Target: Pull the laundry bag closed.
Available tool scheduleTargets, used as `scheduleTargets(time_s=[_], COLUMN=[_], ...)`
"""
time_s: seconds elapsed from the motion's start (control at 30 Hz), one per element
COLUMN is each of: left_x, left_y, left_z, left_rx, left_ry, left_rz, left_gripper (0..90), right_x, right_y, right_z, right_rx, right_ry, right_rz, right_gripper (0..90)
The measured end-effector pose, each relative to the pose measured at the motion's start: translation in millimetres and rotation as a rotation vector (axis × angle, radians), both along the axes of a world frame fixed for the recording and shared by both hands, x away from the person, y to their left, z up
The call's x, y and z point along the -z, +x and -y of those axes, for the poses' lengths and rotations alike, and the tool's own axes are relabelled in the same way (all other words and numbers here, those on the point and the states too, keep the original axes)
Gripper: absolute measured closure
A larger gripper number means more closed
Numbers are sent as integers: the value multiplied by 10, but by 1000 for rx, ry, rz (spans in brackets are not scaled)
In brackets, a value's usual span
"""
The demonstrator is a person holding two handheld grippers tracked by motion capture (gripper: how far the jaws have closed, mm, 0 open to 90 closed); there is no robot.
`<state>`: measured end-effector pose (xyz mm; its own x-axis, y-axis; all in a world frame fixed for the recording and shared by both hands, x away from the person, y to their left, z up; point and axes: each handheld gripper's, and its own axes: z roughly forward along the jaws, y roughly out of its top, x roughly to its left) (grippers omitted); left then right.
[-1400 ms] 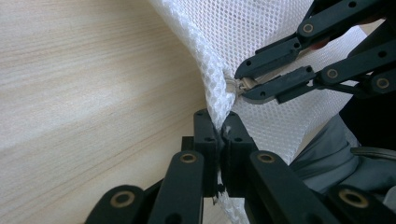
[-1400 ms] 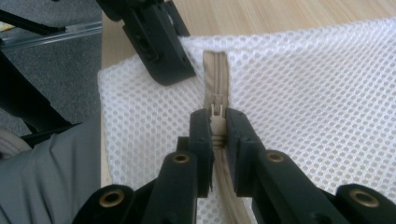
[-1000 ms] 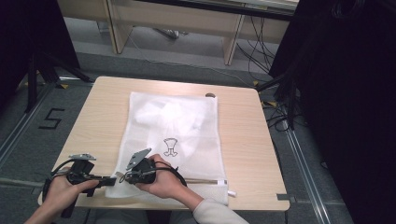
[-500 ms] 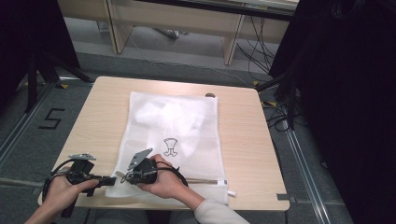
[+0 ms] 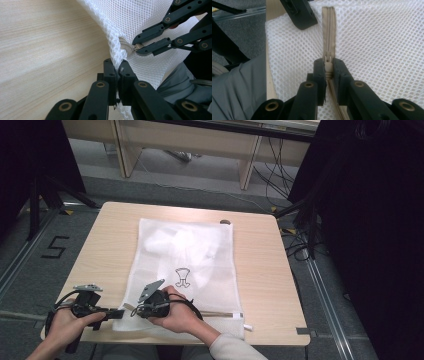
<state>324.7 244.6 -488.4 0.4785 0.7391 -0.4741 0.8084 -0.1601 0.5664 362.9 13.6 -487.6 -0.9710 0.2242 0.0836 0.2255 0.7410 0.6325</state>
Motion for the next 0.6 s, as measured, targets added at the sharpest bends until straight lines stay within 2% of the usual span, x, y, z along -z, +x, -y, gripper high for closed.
scheduleTargets(time_s=[0.03,0.1,0.23,0.27,0.3,0.4,0.43,0.5,0.6], left_x=[0,0,-2,-12,-3,-4,-4,-13,-13], left_y=[1,0,0,4,1,2,1,5,5], left_z=[-3,-1,-3,-18,-14,-17,-15,-19,-24], left_rx=[1,0,-2,6,-7,-4,-3,7,10], left_ry=[-1,-2,-2,2,-4,-1,0,4,9], left_rz=[-1,-1,-2,-14,-1,-2,0,-14,-13], left_gripper=[858,858,858,858,858,858,858,858,858], right_x=[3,2,-4,10,10,14,21,10,11], right_y=[10,0,15,14,14,17,6,13,16], right_z=[2,13,21,25,25,46,47,54,62], right_rx=[-10,0,-14,-11,-11,-11,0,-8,-9], right_ry=[2,-1,-6,-7,-7,-22,-13,-19,-24], right_rz=[9,-8,9,10,10,6,-8,1,4], right_gripper=[827,827,827,827,827,827,827,827,827])
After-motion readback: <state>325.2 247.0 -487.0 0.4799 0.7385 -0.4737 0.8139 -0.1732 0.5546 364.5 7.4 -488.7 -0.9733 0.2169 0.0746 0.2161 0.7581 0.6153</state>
